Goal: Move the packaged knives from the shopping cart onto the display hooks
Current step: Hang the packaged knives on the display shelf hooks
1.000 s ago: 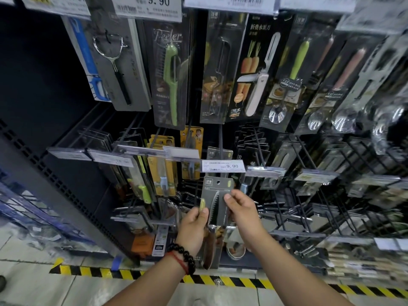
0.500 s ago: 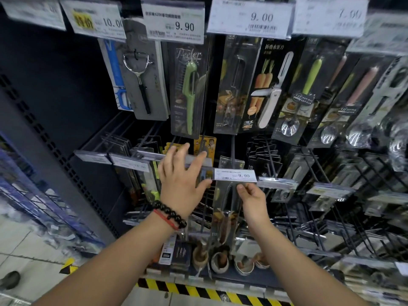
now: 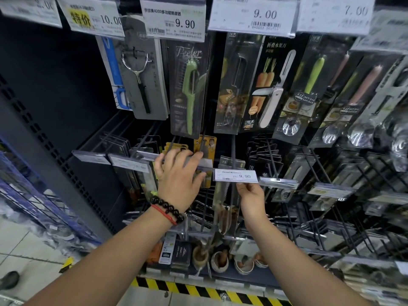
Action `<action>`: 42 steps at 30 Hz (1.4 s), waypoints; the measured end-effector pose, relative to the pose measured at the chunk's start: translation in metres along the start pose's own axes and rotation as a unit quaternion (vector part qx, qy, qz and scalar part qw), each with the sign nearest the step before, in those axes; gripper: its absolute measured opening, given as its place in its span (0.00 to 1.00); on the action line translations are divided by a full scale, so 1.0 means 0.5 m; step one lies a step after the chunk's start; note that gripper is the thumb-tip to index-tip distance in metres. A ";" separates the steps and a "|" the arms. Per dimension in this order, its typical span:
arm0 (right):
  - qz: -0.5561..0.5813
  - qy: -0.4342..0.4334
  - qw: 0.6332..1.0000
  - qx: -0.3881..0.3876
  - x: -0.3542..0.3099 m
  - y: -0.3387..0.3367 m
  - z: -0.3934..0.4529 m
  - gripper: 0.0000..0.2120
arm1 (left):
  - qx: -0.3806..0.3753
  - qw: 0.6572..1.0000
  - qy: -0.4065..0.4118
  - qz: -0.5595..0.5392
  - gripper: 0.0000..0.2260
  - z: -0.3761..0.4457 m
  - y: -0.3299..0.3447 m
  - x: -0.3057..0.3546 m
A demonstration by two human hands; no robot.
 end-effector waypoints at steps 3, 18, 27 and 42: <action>-0.016 0.024 1.000 0.011 0.005 0.002 0.005 0.10 | -0.003 1.000 0.001 -0.001 0.20 -0.003 -0.002 -0.001; 0.045 0.066 0.997 0.014 0.027 0.012 0.021 0.14 | -0.009 1.000 0.000 -0.014 0.19 -0.006 -0.004 0.000; 0.078 0.083 0.992 0.050 0.038 0.011 0.014 0.09 | -0.017 1.000 -0.008 -0.012 0.19 -0.008 -0.001 0.001; 0.083 0.118 0.987 0.073 0.043 0.023 0.024 0.07 | -0.010 1.000 -0.014 -0.006 0.20 -0.010 0.003 0.006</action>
Point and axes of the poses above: each hand's wrist, its own z-axis towards the middle knuckle, its own y-axis out of the palm, x = y × z, the point moved 3 cm from there along z, towards the middle knuckle, and after that the axes turned 9 degrees about -z, right-handed, at the moved point
